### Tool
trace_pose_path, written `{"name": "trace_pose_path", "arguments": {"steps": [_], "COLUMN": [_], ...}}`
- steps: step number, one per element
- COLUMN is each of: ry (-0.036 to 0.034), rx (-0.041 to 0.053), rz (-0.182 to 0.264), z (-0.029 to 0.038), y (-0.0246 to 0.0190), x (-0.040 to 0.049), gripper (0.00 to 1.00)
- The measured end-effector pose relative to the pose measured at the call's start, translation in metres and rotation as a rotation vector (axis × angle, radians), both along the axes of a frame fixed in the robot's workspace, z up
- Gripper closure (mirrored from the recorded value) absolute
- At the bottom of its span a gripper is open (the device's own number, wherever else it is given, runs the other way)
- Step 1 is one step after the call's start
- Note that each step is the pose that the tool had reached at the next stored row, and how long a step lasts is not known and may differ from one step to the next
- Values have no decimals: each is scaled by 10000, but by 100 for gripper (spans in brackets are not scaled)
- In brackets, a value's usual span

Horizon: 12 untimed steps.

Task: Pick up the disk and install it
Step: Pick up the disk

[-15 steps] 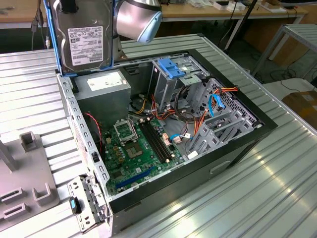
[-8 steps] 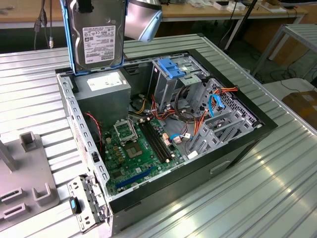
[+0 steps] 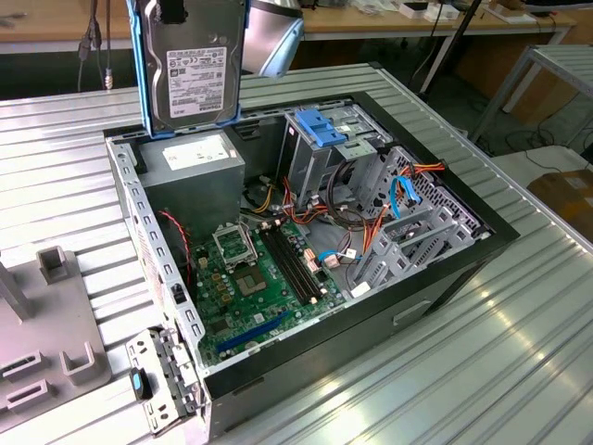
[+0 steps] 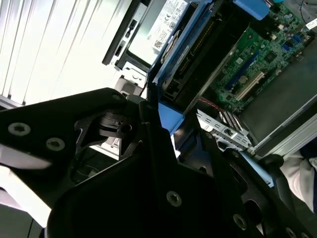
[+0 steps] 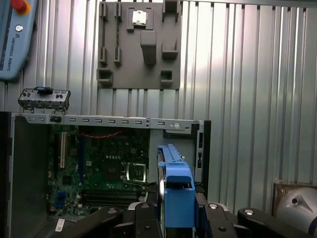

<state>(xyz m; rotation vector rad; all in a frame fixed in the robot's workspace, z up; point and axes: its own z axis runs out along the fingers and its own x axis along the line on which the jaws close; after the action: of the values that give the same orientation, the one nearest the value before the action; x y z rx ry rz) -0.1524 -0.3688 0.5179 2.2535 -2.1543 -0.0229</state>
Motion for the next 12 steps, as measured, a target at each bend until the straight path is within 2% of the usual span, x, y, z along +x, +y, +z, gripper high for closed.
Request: {"name": "trace_pose_path", "arguments": {"steps": [3,7,9,12], "ry": [0,1,0,0], "rx": [1,0,1,0], "rz": [0,-1,0,-1], "z": [0,0,0,0], "y": [-1,0,-1,-1], "x": [71,333,408,624], "gripper": [64,64,64,64]}}
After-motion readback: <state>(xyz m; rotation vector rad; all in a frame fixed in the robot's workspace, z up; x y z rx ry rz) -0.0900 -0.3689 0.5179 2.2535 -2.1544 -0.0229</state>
